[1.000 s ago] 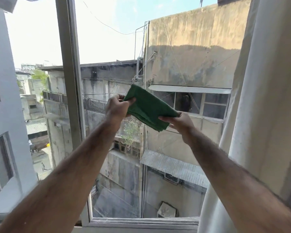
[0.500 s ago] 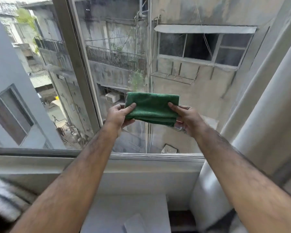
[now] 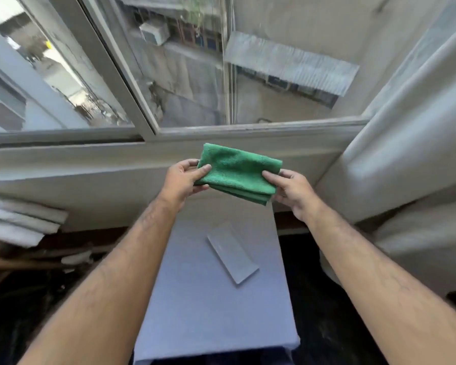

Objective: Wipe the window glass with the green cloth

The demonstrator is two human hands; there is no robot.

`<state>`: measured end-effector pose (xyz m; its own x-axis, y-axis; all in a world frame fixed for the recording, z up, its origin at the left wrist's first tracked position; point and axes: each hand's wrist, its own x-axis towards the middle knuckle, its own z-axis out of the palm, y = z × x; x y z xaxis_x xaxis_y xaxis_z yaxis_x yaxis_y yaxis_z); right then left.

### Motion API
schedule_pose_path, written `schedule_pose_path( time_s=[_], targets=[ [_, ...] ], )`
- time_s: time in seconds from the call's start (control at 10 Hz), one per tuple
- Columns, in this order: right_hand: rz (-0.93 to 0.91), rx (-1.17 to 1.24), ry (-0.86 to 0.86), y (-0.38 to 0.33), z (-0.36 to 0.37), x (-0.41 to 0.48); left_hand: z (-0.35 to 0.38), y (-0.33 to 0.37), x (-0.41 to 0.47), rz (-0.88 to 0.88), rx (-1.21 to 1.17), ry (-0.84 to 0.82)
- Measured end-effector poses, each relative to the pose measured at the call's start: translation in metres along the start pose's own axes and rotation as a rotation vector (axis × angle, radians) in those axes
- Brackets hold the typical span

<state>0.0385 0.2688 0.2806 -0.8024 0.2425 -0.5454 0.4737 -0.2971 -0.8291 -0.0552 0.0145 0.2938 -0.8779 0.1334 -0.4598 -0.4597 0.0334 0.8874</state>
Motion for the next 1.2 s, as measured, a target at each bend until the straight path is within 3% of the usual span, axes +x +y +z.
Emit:
schedule_pose_path(
  time_s=[0.3,0.5,0.6,0.8,0.9,1.0,1.1,1.2],
  targets=[
    [0.291,0.008,0.092,0.236,-0.006,0.035,-0.022,-0.203,0.068,-0.15,0.374,-0.041],
    [0.474,-0.032,0.201,0.352,-0.012,0.043,-0.02,-0.303,0.093,-0.232,0.643,-0.032],
    [0.509,-0.075,0.249,0.386,-0.013,0.048,-0.017,-0.34,0.1,-0.19,0.804,-0.01],
    [0.519,-0.284,0.331,0.415,-0.014,0.081,-0.008,-0.382,0.117,-0.053,0.975,0.038],
    [0.545,-0.598,0.296,0.418,-0.015,0.094,-0.003,-0.392,0.121,0.04,1.222,-0.019],
    [0.491,-1.028,0.278,0.405,-0.014,0.1,-0.001,-0.396,0.117,0.267,1.533,-0.101],
    [0.329,-1.302,0.217,0.382,-0.021,0.102,-0.001,-0.392,0.108,0.426,1.597,-0.141],
    [0.019,-1.439,0.129,0.35,-0.031,0.104,0.0,-0.373,0.096,0.46,1.621,-0.178]
  ],
)
